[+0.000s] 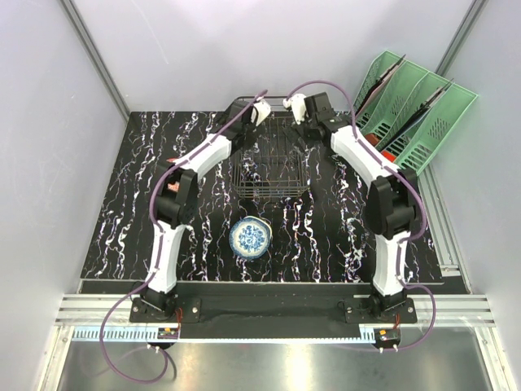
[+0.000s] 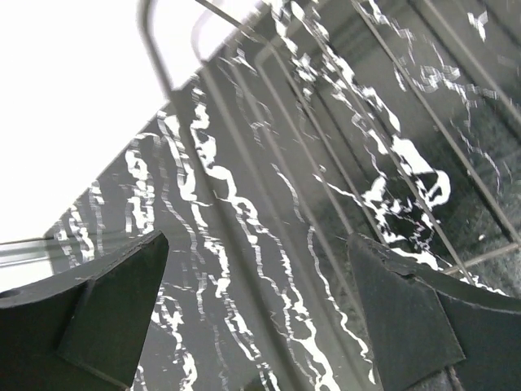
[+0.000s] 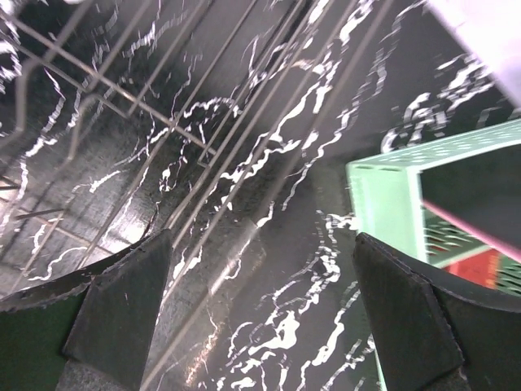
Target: Load the bowls into the dish rack
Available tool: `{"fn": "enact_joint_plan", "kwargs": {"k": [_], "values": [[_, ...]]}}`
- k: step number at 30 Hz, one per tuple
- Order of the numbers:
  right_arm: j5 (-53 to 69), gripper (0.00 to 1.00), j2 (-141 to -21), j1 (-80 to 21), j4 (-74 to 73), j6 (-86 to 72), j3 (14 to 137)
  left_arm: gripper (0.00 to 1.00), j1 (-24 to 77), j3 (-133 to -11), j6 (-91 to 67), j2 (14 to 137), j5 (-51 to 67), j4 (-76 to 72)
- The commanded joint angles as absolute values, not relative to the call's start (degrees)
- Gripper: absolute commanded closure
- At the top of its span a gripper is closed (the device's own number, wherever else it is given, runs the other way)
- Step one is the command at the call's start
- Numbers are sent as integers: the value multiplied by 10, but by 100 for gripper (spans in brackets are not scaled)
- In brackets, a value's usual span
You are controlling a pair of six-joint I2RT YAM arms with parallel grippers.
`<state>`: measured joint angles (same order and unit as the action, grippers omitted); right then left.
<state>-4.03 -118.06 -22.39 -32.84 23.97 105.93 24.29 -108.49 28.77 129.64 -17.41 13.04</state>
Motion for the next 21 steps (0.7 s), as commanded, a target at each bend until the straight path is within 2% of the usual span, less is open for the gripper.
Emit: {"fn": "enact_joint_plan", "kwargs": {"k": [1, 6, 8, 12, 14, 16, 21], "values": [[-51, 0, -1104, -229, -321, 241, 1078, 1, 241, -1090, 274, 1196, -199, 77], [-48, 0, -1054, -229, -321, 252, 1027, 1, 236, -1028, 265, 1100, -200, 80], [-47, 0, -1019, -229, -322, 266, 994, 1, 222, -1009, 255, 1057, -227, 123], [-42, 0, -953, -229, -325, 288, 934, 1, 156, -935, 229, 985, -225, 171], [-35, 0, -920, -229, -326, 290, 905, 1, 103, -873, 239, 952, -194, 168], [-23, 0, -893, -229, -326, 286, 889, 5, 57, -833, 254, 943, -157, 171], [-10, 0, -856, -229, -327, 275, 859, 9, 2, -772, 266, 941, -79, 178]]}}
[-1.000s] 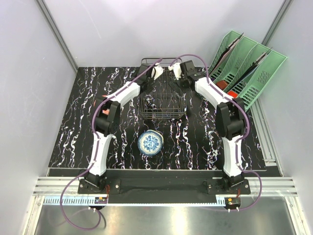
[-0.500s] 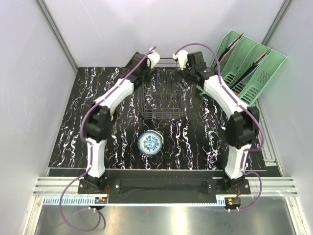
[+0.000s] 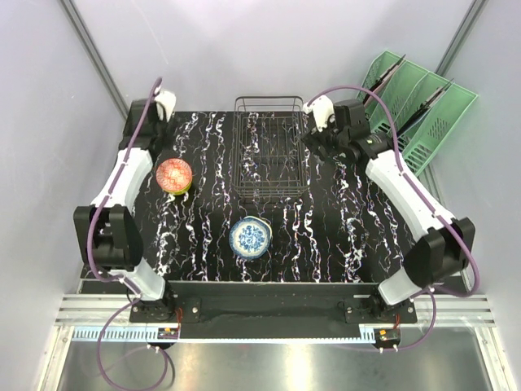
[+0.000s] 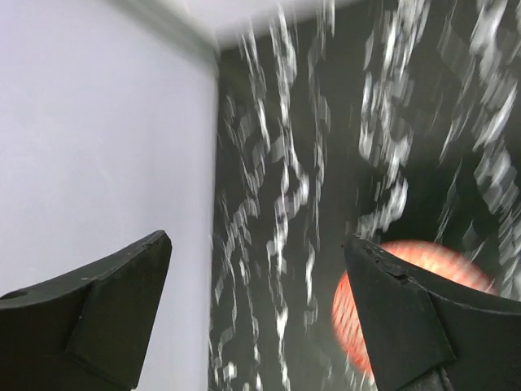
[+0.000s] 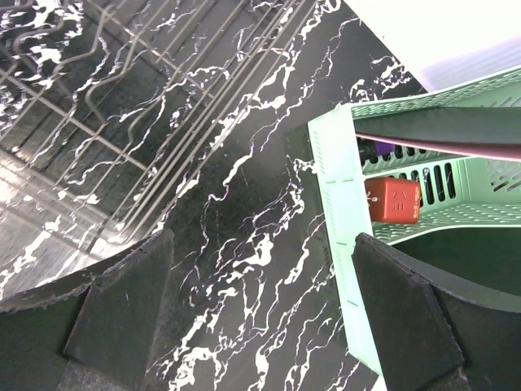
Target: Load the bowls into the dish rack
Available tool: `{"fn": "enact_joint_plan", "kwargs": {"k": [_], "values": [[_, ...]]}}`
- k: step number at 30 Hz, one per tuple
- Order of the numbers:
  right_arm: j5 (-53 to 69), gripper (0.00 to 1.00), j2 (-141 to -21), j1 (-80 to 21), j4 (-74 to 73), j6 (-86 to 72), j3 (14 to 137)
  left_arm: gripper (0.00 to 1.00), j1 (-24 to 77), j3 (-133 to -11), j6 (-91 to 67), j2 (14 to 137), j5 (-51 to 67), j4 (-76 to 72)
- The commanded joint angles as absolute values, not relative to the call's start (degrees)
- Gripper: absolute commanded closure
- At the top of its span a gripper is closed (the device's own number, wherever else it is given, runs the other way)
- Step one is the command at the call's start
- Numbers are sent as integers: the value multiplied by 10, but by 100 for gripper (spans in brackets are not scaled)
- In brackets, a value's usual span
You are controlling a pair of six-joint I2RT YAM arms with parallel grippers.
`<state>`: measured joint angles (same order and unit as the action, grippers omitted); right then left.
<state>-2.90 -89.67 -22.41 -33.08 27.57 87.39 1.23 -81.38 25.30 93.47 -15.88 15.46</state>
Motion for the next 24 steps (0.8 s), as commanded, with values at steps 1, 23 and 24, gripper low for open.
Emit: {"fn": "enact_joint_plan", "kwargs": {"k": [1, 23, 24], "values": [[-11, 0, -846, -229, -327, 276, 855, 9, 1, -769, 266, 942, -68, 179], [-30, 0, -804, -229, -332, 275, 804, 41, -21, -762, 239, 1025, -25, 208], [-30, 0, -808, -229, -332, 274, 805, 44, -21, -758, 238, 1020, -22, 207]]}}
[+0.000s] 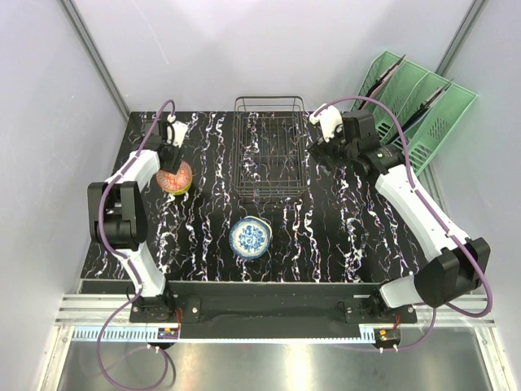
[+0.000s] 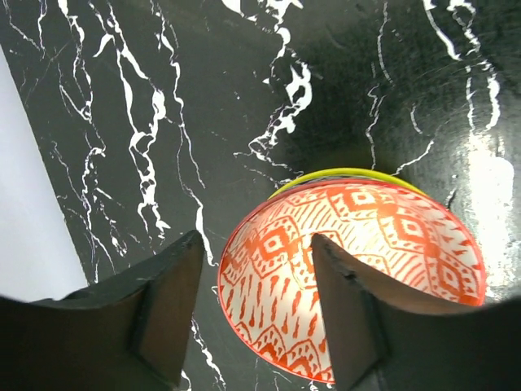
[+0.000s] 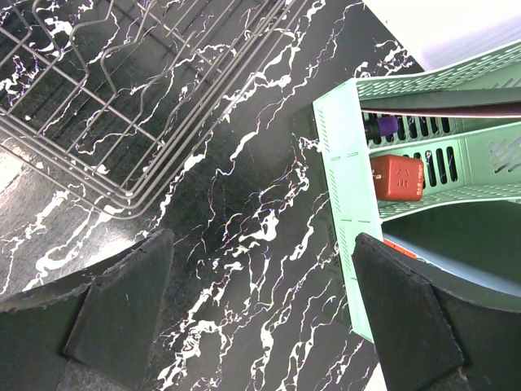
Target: Load the bowls into the dish rack
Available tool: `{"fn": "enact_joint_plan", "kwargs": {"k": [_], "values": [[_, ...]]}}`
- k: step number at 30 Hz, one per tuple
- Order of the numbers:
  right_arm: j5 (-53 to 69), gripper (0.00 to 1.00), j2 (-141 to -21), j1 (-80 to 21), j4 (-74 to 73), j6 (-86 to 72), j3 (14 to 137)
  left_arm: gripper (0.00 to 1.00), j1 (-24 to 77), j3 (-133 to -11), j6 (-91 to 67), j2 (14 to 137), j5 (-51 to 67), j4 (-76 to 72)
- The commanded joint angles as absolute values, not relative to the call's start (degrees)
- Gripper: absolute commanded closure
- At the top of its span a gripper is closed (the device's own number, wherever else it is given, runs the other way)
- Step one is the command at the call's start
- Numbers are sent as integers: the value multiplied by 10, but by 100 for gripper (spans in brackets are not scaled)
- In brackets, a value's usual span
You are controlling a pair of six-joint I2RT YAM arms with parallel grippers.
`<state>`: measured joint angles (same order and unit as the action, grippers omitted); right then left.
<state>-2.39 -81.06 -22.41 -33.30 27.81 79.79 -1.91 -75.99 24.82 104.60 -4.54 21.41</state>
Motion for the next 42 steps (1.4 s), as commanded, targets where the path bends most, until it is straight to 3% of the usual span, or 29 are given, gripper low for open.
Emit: {"fn": "enact_joint_plan", "kwargs": {"k": [1, 14, 18, 25, 30, 42], "values": [[-30, 0, -809, -229, -332, 272, 808, 46, -21, -756, 239, 1018, -19, 207], [-21, 0, -809, -229, -339, 264, 817, 59, -21, -748, 245, 1029, -30, 203], [-17, 0, -809, -229, -340, 261, 817, 58, -22, -745, 244, 1033, -47, 190], [-12, 0, -812, -229, -341, 261, 815, 49, -25, -744, 240, 1038, -78, 169], [-11, 0, -809, -229, -341, 259, 814, 56, -26, -748, 240, 1042, -72, 170], [-10, 0, -810, -229, -342, 256, 816, 60, -27, -745, 243, 1053, -68, 176]]}}
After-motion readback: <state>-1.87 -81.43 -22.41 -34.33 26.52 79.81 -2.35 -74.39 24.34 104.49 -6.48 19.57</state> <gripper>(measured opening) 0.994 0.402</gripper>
